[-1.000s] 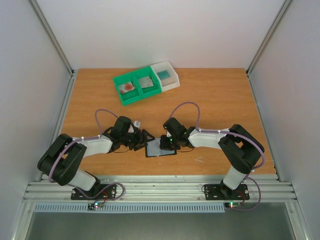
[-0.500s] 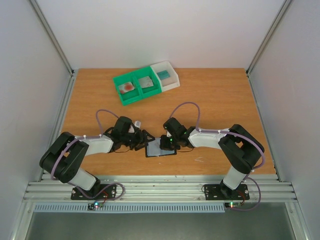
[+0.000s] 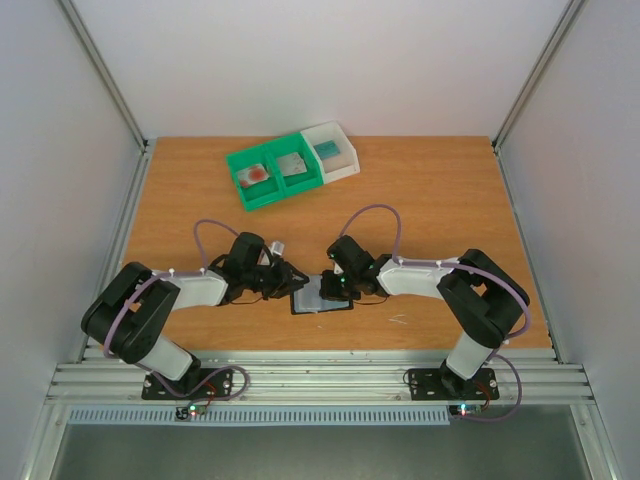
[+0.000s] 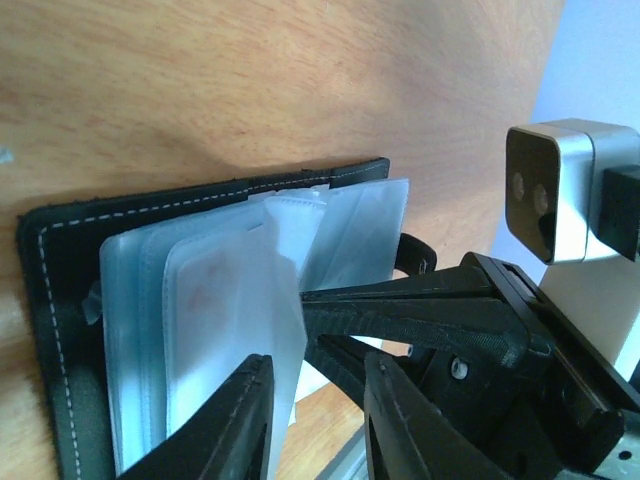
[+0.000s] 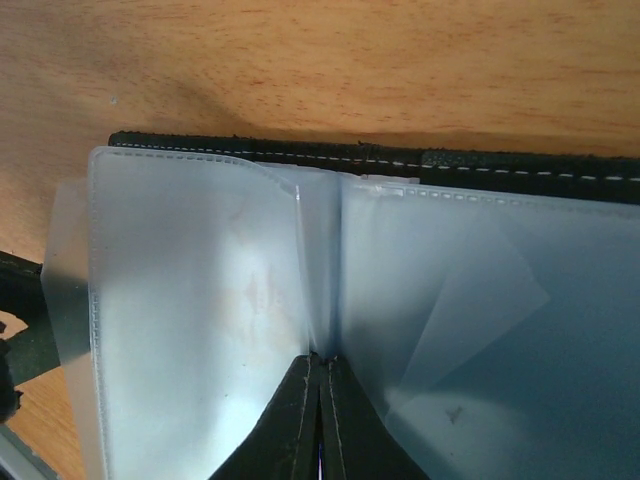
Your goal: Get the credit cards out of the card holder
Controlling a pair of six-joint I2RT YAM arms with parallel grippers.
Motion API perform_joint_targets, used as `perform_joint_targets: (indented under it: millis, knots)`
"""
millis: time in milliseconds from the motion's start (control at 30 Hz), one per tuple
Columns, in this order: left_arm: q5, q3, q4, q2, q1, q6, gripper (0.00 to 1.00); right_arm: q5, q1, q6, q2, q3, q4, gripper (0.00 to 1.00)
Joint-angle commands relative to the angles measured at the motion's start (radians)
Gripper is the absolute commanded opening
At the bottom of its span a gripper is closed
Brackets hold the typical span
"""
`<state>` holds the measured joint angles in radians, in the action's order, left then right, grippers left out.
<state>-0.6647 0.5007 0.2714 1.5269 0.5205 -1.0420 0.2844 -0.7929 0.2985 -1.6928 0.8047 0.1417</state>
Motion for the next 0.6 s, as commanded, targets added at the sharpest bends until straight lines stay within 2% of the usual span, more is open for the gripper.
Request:
perform_joint_targets:
  millis: [0, 100, 300, 567]
  knots:
    - [-0.011, 0.004, 0.061, 0.005, 0.011, 0.005, 0.25, -0.01, -0.011, 0.008, -0.01, -0.025, -0.01, 0.05]
    - [-0.015, 0.012, 0.066, 0.007, 0.021, -0.004, 0.2, -0.01, -0.011, 0.006, 0.001, -0.025, -0.005, 0.07]
    - [-0.009, 0.041, 0.021, 0.013, 0.03, 0.014, 0.03, -0.042, -0.009, -0.016, 0.065, -0.016, 0.057, 0.14]
    - [0.011, 0.055, -0.045, -0.001, 0.03, 0.041, 0.0, -0.159, 0.011, -0.074, 0.227, -0.03, 0.206, 0.28]
